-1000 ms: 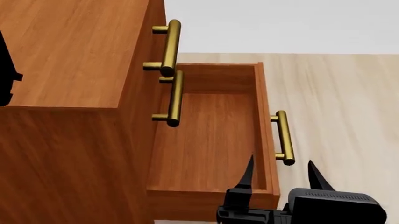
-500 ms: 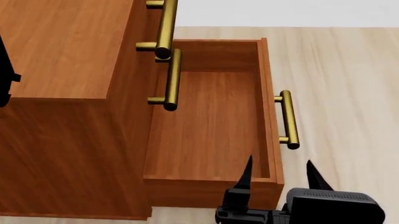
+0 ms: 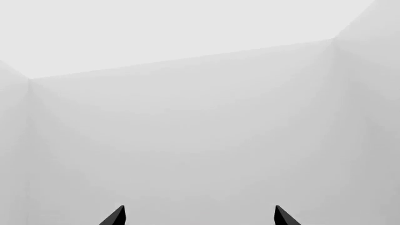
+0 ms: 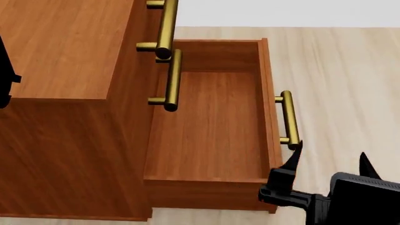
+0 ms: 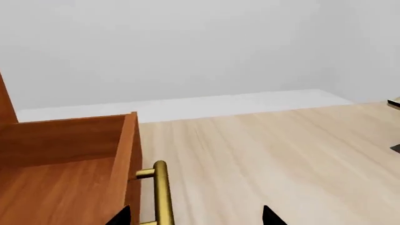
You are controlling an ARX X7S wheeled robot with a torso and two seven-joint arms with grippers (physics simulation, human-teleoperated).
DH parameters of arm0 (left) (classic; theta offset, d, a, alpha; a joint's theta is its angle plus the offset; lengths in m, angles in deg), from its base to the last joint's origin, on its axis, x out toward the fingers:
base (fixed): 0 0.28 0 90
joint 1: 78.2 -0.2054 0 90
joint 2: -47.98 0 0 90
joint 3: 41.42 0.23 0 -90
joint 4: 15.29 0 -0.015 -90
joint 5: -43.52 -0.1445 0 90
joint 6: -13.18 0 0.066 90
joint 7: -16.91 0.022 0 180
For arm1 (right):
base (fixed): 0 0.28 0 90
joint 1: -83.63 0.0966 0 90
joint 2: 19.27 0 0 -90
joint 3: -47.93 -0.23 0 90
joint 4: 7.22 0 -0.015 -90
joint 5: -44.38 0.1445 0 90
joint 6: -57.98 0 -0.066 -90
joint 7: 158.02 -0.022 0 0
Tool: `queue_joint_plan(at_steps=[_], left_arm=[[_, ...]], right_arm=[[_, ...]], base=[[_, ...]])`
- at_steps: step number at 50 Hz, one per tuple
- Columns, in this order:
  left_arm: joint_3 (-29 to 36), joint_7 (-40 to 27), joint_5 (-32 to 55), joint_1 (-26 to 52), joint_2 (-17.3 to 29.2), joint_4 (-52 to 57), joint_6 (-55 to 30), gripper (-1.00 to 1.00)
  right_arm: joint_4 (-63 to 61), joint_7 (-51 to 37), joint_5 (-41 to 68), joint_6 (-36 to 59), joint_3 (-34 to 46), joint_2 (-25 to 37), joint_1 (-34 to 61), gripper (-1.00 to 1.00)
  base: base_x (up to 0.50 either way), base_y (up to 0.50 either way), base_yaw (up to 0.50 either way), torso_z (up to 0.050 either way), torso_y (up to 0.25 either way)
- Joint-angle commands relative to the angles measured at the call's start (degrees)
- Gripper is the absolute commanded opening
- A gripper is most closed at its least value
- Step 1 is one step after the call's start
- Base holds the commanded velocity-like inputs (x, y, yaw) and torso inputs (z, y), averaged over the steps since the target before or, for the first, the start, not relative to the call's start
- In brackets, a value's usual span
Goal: Close the bottom drawer of the cabinet and open the top drawer.
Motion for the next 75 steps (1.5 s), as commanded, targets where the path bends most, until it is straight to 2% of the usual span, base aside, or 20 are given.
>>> queue_joint_plan(at_steps=[1,17,49,75], left_arm=[[0.22,-0.22,0.14,0.32,0.32,-0.11,0.00,1.00],[-0.30,-0.56,0.78,0.83,0.97,0.41,-0.61,1.00],[0.30,-0.85,0.77,0.95,1.51,-1.33,1.11,1.00],[-0.25,-1.48,1.60,0.41,2.00,-0.65,1.29,1.00]], right_arm=[[4.36,-1.52,0.06,0.94,-3.51,1.71,3.66,1.00],[15.50,-1.84,-0.57,-0.26,-5.03,1.87,9.92,1.00],[53.64,1.85,-6.13,-14.35,-0.87,-2.09,23.95,1.00],[74.53,4.59,-8.86,-25.09,2.16,-5.77,29.04,1.00]], base=[[0.00,0.00,0.00,0.000,0.000],[0.00,0.00,0.00,0.000,0.000],[0.00,0.00,0.00,0.000,0.000],[0.00,0.00,0.00,0.000,0.000]])
